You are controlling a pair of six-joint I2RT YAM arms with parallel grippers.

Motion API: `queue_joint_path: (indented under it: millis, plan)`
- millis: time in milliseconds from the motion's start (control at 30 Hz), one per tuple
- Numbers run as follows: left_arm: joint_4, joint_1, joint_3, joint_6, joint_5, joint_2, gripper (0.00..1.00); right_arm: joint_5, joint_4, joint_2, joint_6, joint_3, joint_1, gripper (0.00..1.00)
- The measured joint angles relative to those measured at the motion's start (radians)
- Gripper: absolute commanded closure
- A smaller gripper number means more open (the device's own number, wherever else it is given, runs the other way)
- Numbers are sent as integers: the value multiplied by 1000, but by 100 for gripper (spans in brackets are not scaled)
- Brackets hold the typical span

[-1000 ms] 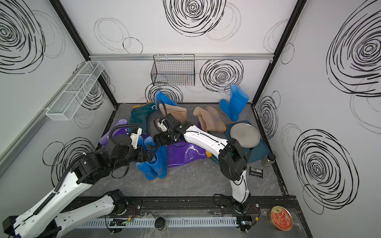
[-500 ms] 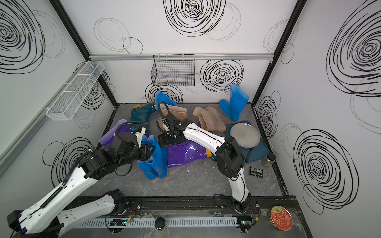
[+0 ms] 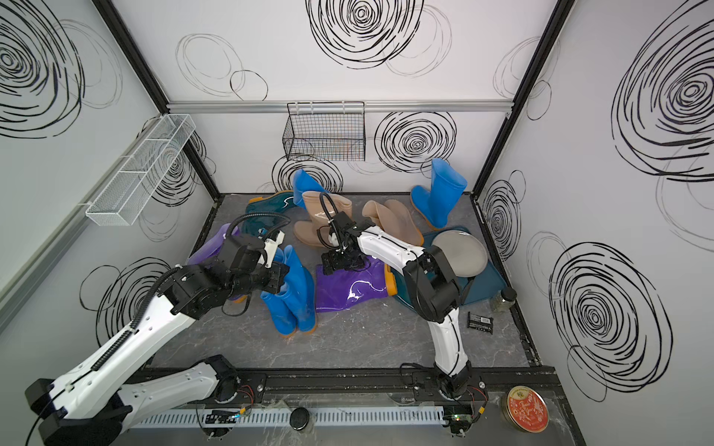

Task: Match and arrange rain boots in pairs
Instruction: Move the rain boots to the center of the board.

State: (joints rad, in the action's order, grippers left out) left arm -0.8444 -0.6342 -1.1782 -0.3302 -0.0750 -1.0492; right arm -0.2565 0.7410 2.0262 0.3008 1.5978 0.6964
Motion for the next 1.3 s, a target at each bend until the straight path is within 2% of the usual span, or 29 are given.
queue_joint_path:
  millis: [233,500,600,1067,1300]
  plan:
    - [1,0,-64,83,34,-86,100,-31,-64,-63,-6,-88,-40,11]
    - [1,-15,-94,140,68,-127,100,115,18,-81,-48,-122,-190,10]
    - [-5,-21,-109,160,79,-141,100,148,43,-95,-52,-129,-217,10]
    - [24,-62,-97,156,82,-133,100,187,50,-132,-70,-103,-122,8]
    - [65,-65,-91,154,106,-153,100,181,-13,-243,-70,-89,-68,7]
